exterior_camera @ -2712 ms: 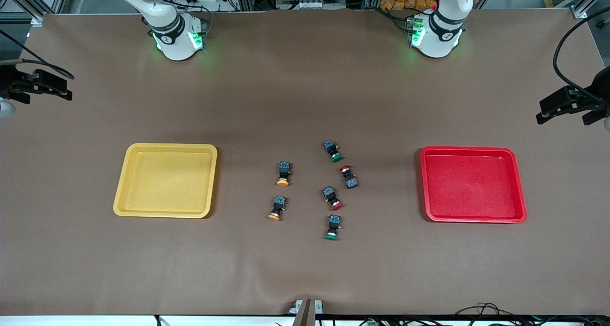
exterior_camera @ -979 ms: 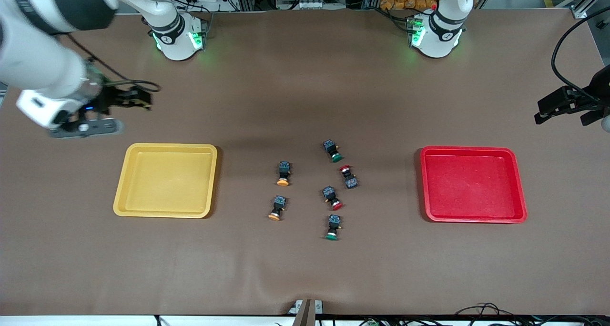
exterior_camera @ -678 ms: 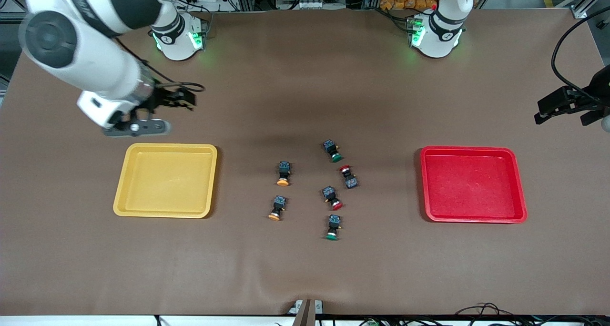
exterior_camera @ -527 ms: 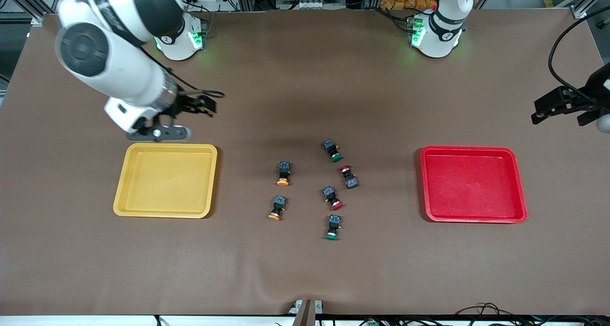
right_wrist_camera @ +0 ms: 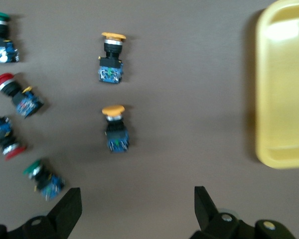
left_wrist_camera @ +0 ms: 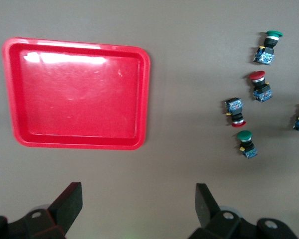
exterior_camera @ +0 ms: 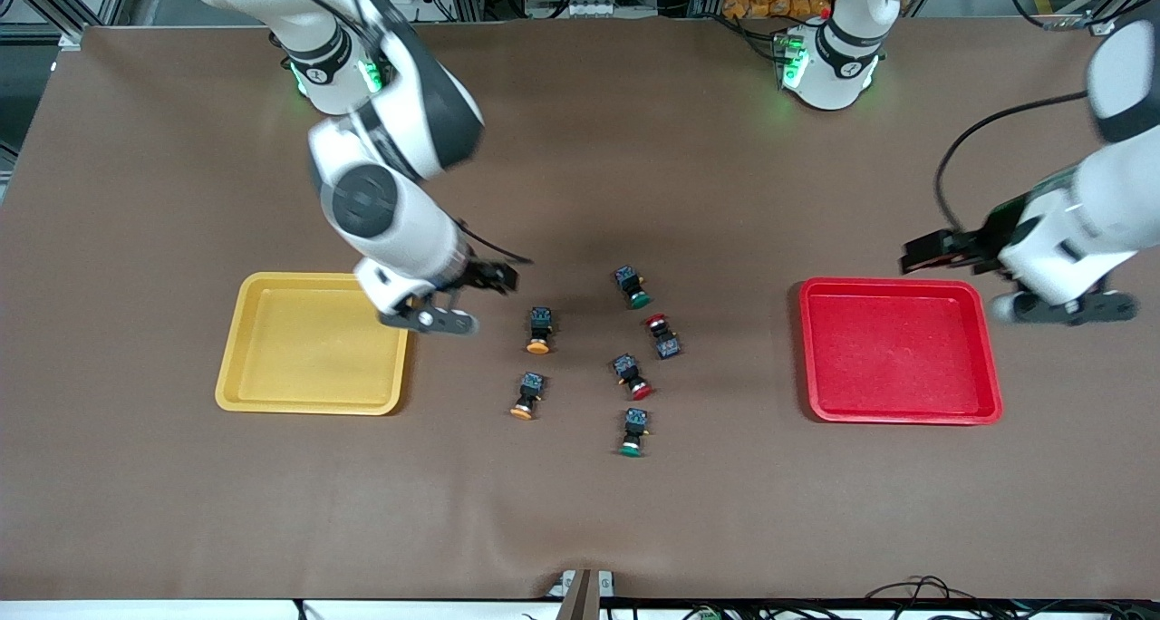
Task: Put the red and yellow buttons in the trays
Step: 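Move the right gripper toward the buttons while the left gripper approaches too, then grasp a yellow button with the right gripper while the left grasps red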
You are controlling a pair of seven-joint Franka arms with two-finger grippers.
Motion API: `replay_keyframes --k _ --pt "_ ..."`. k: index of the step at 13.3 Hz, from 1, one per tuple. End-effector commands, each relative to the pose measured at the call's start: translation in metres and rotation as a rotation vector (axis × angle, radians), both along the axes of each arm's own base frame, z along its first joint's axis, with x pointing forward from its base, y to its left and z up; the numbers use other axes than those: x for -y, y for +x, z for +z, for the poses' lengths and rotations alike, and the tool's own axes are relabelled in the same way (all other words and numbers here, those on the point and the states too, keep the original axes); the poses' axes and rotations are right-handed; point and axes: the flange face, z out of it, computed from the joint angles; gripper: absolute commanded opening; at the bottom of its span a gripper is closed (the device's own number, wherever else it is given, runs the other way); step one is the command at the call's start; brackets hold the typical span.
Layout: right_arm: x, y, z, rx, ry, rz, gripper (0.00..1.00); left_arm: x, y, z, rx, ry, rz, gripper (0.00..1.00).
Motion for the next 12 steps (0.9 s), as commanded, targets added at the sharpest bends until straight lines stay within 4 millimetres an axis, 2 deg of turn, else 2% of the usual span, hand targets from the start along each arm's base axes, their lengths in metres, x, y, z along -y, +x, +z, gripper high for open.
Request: replay_keyframes --k 1,3,5,7,9,10,11,12 --pt "-0.028 0.002 -0.059 0.012 0.0 -0.022 1.0 0.039 0.001 -0.017 0.024 0.005 0.055 1.0" --pt "-0.042 -0.002 -0.099 0.021 -0.007 -0.024 1.0 0.073 0.006 -0.037 0.039 0.039 0.072 1.0" --pt "-0.057 -0.011 -0.139 0.036 -0.009 -0.008 1.0 0.121 0.005 -0.06 0.065 0.104 0.081 1.0" --pt "-0.063 -0.013 -0.161 0.055 -0.005 -0.004 1.0 0.166 0.006 -0.099 0.07 0.107 0.133 1.0" --pt "-0.072 -0.019 -0.176 0.072 -0.003 -0.03 1.0 0.193 0.007 -0.13 0.072 0.1 0.15 1.0" --pt "-0.072 -0.018 -0.178 0.071 -0.003 -0.039 0.83 0.203 0.009 -0.149 0.068 0.099 0.163 1.0" --pt "-0.072 -0.017 -0.177 0.071 -0.001 -0.042 0.4 0.217 0.01 -0.169 0.076 0.089 0.178 1.0" --pt "-0.07 -0.016 -0.179 0.071 -0.003 -0.044 0.13 0.235 0.008 -0.188 0.084 0.08 0.201 1.0"
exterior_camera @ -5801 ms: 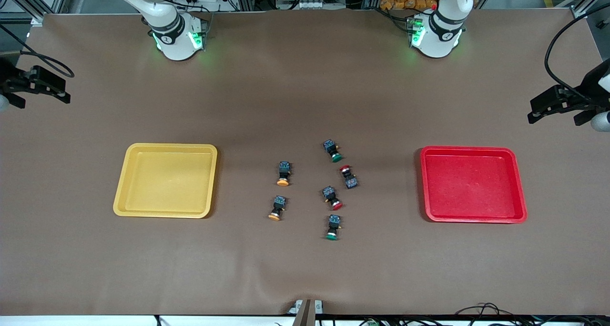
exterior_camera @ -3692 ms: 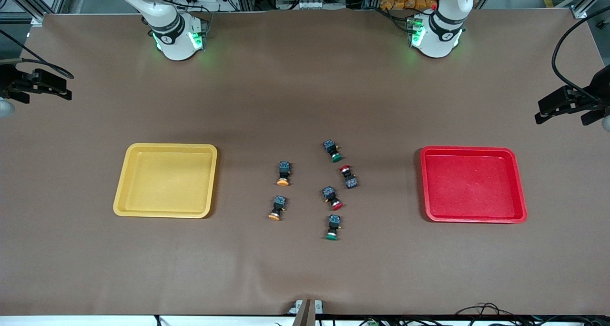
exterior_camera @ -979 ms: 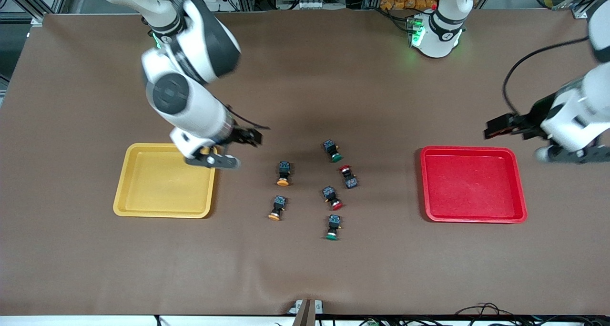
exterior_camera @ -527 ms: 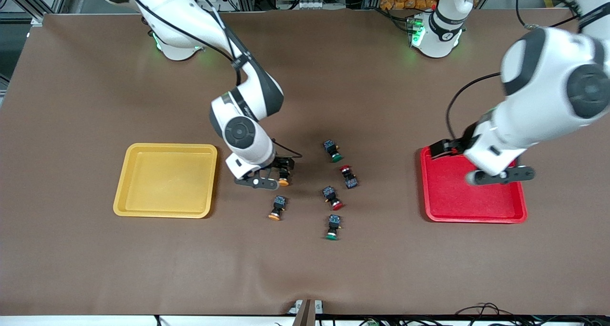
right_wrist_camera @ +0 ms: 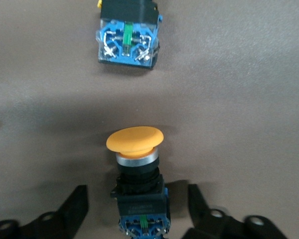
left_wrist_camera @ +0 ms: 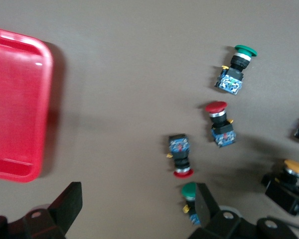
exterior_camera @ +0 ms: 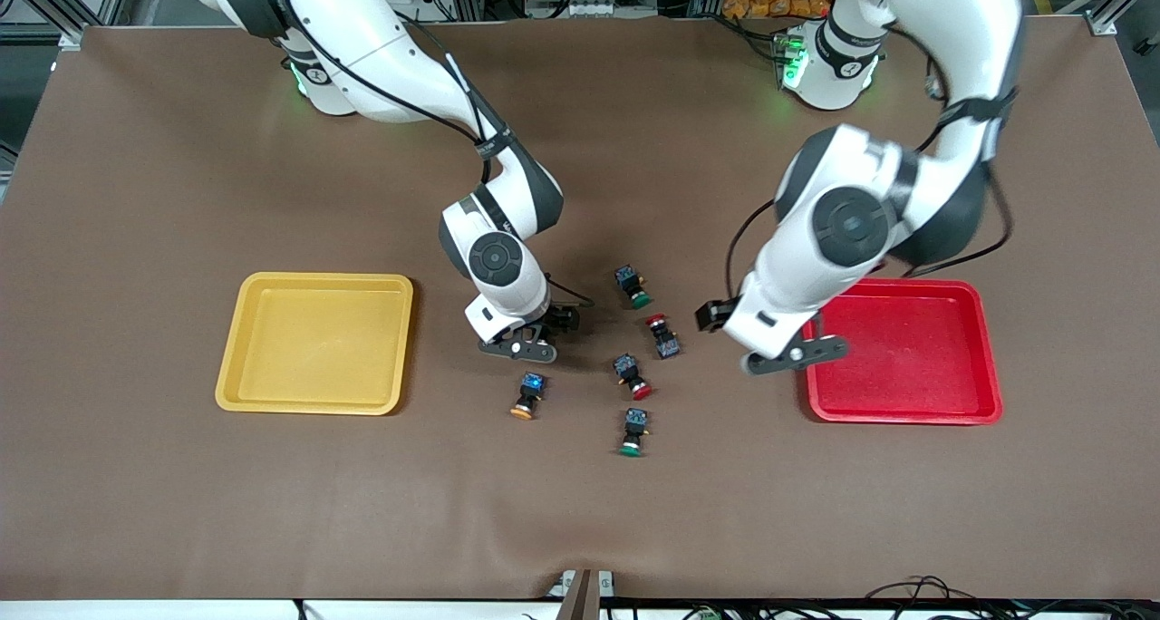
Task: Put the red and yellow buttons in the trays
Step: 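Grasp a yellow button with the right gripper while the left grasps red, then carry the yellow button into the yellow tray while the left carries red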
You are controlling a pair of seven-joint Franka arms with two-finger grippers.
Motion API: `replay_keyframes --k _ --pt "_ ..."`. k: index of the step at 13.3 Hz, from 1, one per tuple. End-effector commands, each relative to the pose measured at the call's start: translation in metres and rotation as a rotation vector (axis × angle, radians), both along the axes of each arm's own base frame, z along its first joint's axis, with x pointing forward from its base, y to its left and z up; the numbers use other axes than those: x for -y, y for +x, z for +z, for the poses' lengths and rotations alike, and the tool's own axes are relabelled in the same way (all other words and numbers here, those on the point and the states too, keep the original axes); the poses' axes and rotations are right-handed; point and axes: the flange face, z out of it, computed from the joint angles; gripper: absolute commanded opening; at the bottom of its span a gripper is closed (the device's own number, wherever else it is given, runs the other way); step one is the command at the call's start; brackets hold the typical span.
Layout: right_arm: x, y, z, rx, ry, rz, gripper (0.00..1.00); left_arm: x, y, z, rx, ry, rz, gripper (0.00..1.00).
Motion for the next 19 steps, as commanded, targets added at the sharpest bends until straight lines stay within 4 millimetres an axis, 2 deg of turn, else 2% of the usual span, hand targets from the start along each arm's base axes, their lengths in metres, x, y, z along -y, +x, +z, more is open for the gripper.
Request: replay_keyframes --k 1,2,6,8,9,11,13,14,16,17,18,19 --pt "0.003 0.009 0.004 0.006 0.012 -0.033 0.0 0.036 0.001 -0.046 0.032 -0.005 0.058 1.0" --pt "0.005 0.01 0.004 0.006 0.012 -0.035 0.0 0.049 -0.003 -0.064 0.032 -0.008 0.069 1.0" --pt "0.009 0.014 0.013 0.005 0.01 -0.033 0.0 0.072 -0.014 -0.124 0.008 0.009 0.115 1.0" --pt "0.026 0.02 0.038 -0.039 -0.011 -0.043 0.0 0.073 -0.014 -0.145 0.008 0.009 0.122 1.0" --pt "0.041 0.026 0.062 -0.07 -0.021 -0.058 0.0 0.073 -0.015 -0.155 0.0 0.014 0.124 1.0" --pt "0.075 0.037 0.125 -0.097 -0.015 -0.078 0.0 0.073 -0.018 -0.176 -0.012 0.036 0.112 1.0" --pt "0.108 0.035 0.185 -0.146 -0.016 -0.041 0.0 0.071 -0.016 -0.188 0.007 0.038 0.107 1.0" --pt "0.13 0.036 0.214 -0.163 -0.012 -0.042 0.0 0.073 -0.017 -0.195 0.007 0.037 0.104 1.0" --pt "0.177 0.031 0.268 -0.193 0.0 -0.012 0.0 0.074 -0.018 -0.196 0.01 0.036 0.102 1.0" --pt "0.209 0.032 0.289 -0.202 0.008 0.006 0.0 0.073 -0.018 -0.198 0.01 0.039 0.102 1.0" --pt "0.242 0.03 0.307 -0.214 0.017 0.036 0.0 0.073 -0.018 -0.199 0.009 0.04 0.1 0.84" --pt "0.282 0.032 0.321 -0.221 0.018 0.059 0.0 0.074 -0.018 -0.199 0.009 0.041 0.098 0.54"
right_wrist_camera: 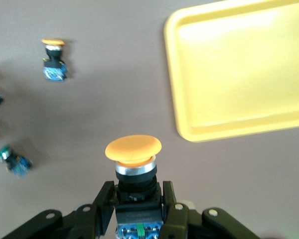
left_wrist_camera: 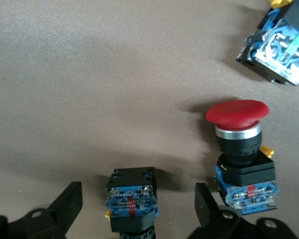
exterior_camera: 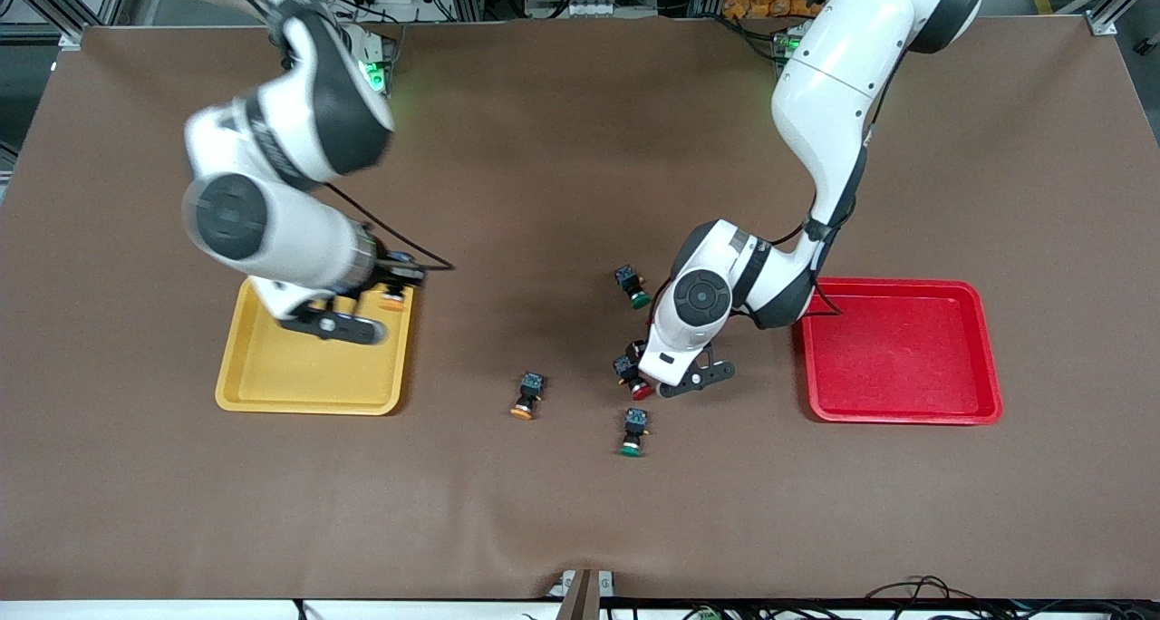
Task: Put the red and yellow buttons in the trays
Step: 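Carry the yellow button into the yellow tray while the left carries red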
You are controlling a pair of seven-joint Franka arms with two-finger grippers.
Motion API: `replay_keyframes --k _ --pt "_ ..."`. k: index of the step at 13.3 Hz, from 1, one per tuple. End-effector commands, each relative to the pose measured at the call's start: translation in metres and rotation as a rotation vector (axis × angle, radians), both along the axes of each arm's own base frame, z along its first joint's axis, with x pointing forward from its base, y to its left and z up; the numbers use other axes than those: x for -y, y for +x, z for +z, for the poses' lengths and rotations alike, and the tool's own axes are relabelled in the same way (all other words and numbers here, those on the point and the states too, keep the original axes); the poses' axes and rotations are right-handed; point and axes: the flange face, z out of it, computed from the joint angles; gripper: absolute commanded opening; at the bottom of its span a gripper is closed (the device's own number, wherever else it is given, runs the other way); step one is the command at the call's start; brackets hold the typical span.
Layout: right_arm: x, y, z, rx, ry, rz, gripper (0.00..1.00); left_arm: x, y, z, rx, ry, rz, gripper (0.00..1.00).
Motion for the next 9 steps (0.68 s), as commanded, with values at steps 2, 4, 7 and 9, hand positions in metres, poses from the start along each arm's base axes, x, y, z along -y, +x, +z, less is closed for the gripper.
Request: replay_keyframes --k 2,4,7,9 --pt "0.13 0.0 0.026 -0.019 0.017 0.062 0.0 0.004 0.002 0.003 0.031 0.02 -0.003 0.34" --pt "0.178 0.01 0.011 -0.005 -0.043 0.092 0.0 0.006 -0.001 0.005 0.033 0.028 -0.013 0.13" --pt "0.229 0.018 -0.042 0.05 -0.037 0.109 0.0 0.004 0.004 0.026 0.047 0.024 -0.011 0.0" --pt "0.25 0.017 -0.081 0.075 -0.033 0.119 0.0 -0.004 0.008 0.068 0.04 0.037 -0.001 0.0"
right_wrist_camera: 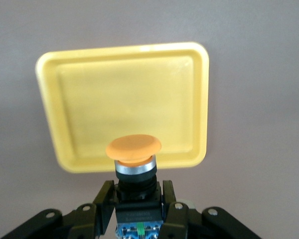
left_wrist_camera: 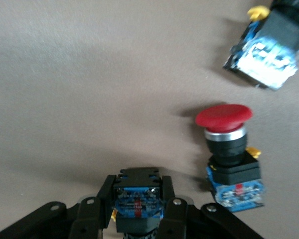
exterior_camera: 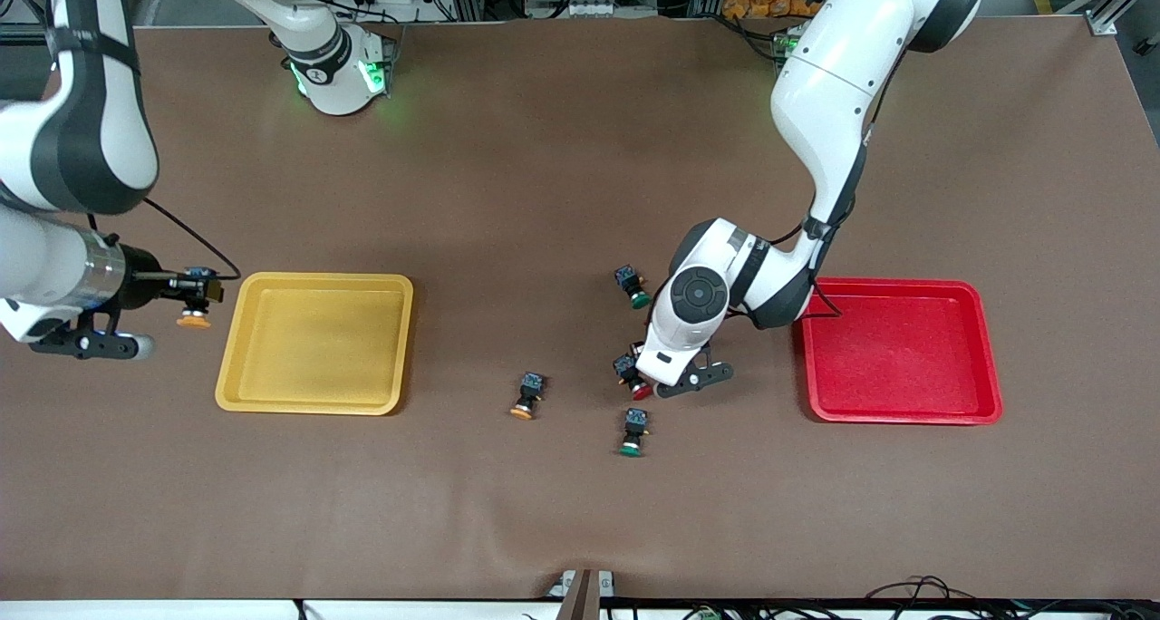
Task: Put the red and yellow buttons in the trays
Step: 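Carry the yellow button into the yellow tray while the left carries red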
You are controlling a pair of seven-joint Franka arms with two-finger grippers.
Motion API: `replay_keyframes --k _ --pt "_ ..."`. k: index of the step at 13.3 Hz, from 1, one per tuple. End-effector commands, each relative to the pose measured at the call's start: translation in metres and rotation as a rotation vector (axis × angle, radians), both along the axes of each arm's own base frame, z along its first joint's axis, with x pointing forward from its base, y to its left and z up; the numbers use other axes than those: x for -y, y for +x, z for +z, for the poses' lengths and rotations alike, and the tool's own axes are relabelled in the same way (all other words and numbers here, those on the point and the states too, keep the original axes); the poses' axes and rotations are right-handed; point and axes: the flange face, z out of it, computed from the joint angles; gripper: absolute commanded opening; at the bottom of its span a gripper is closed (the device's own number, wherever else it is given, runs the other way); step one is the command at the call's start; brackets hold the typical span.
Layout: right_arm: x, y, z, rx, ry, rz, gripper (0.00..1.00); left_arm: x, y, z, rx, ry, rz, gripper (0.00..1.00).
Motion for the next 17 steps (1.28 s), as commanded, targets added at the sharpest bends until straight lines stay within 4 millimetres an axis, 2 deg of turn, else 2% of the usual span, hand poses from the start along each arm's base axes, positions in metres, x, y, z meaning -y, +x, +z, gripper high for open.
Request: replay_keyframes --k 1,3,4,5,7,10,12,13,14,15,17 --pt "0.019 -0.006 -0.054 0.023 -0.001 0.036 0.0 -0.015 0.006 0.077 0.023 0.033 0.02 0.0" --pt "0.019 -0.005 -0.103 0.045 -0.006 0.04 0.0 -0.039 0.013 0.123 0.027 0.048 0.002 0.0" --pt "0.019 -0.005 -0.129 0.054 -0.011 0.04 0.0 -0.053 0.016 0.14 0.025 0.064 -0.044 0.0" --pt "0.018 -0.004 -0.15 0.06 -0.013 0.041 0.0 -0.073 0.021 0.156 0.018 0.071 -0.078 0.0" --pt "0.017 -0.004 -0.186 0.053 -0.017 0.043 0.0 -0.125 0.036 0.19 0.016 0.072 -0.164 0.0" --pt "0.017 -0.014 -0.227 0.064 -0.022 0.044 0.0 -0.212 0.054 0.216 -0.01 0.071 -0.297 0.0" --pt "0.017 -0.02 -0.236 0.051 -0.021 0.044 0.0 -0.263 0.064 0.218 -0.018 0.065 -0.364 0.0" --pt "0.017 -0.02 -0.237 0.046 -0.021 0.044 0.27 -0.287 0.069 0.215 -0.022 0.061 -0.392 0.0" --pt "0.015 -0.021 -0.237 0.043 -0.021 0.047 0.76 -0.311 0.073 0.212 -0.024 0.059 -0.403 0.0" --pt "0.015 -0.021 -0.236 0.039 -0.02 0.047 1.0 -0.328 0.075 0.206 -0.03 0.059 -0.42 0.0" --pt "0.012 -0.024 -0.226 0.004 -0.014 0.05 1.0 -0.362 0.081 0.191 -0.032 0.05 -0.46 0.0"
